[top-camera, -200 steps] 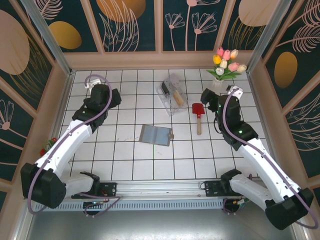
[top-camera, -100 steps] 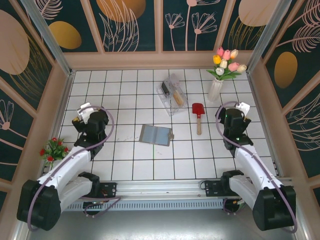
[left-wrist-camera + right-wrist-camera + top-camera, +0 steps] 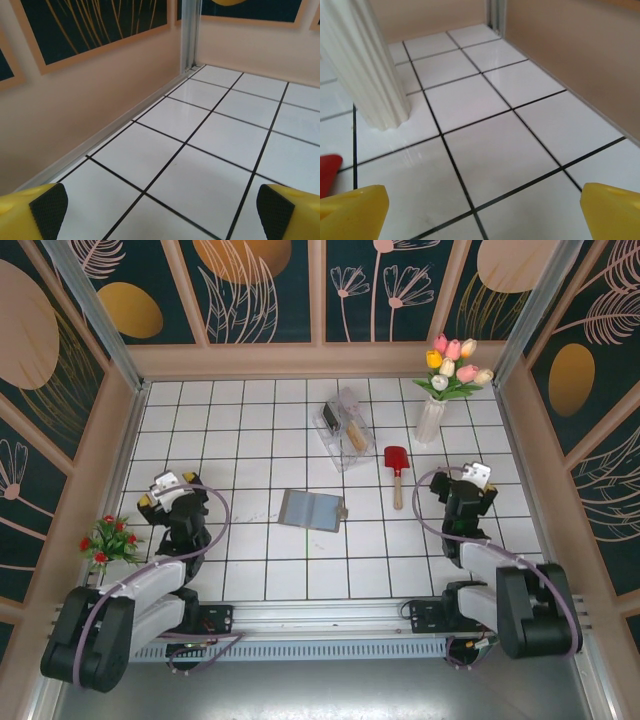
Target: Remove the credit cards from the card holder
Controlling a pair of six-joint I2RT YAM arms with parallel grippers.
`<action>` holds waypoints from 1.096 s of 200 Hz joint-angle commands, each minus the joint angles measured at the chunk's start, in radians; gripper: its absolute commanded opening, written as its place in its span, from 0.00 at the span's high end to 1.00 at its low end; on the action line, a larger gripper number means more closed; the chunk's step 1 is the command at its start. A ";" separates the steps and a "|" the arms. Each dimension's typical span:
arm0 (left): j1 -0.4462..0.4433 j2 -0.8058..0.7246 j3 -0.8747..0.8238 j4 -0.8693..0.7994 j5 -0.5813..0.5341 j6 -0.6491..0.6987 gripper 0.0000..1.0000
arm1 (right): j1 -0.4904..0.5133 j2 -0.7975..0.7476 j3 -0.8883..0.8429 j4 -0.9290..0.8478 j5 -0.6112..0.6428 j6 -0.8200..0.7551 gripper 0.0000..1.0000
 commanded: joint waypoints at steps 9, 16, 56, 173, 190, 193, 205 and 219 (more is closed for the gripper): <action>0.043 0.032 -0.027 0.257 0.152 0.095 0.02 | 0.037 0.066 -0.020 0.302 -0.025 -0.135 0.01; 0.057 0.048 -0.027 0.274 0.180 0.100 0.01 | 0.034 0.081 -0.020 0.324 -0.037 -0.137 0.01; 0.095 0.136 -0.014 0.378 0.359 0.143 0.01 | 0.003 0.145 -0.012 0.420 -0.122 -0.150 0.01; 0.189 0.424 0.106 0.526 0.579 0.131 0.01 | -0.085 0.363 0.019 0.586 -0.296 -0.066 0.01; 0.189 0.465 0.115 0.538 0.585 0.133 0.01 | -0.088 0.364 0.026 0.578 -0.295 -0.060 0.01; 0.189 0.470 0.115 0.541 0.585 0.133 0.01 | -0.091 0.367 0.026 0.581 -0.297 -0.061 0.01; 0.190 0.480 0.108 0.567 0.585 0.130 0.01 | -0.093 0.366 0.028 0.574 -0.300 -0.059 0.01; 0.190 0.482 0.111 0.562 0.586 0.130 0.01 | -0.103 0.367 0.037 0.562 -0.317 -0.050 0.01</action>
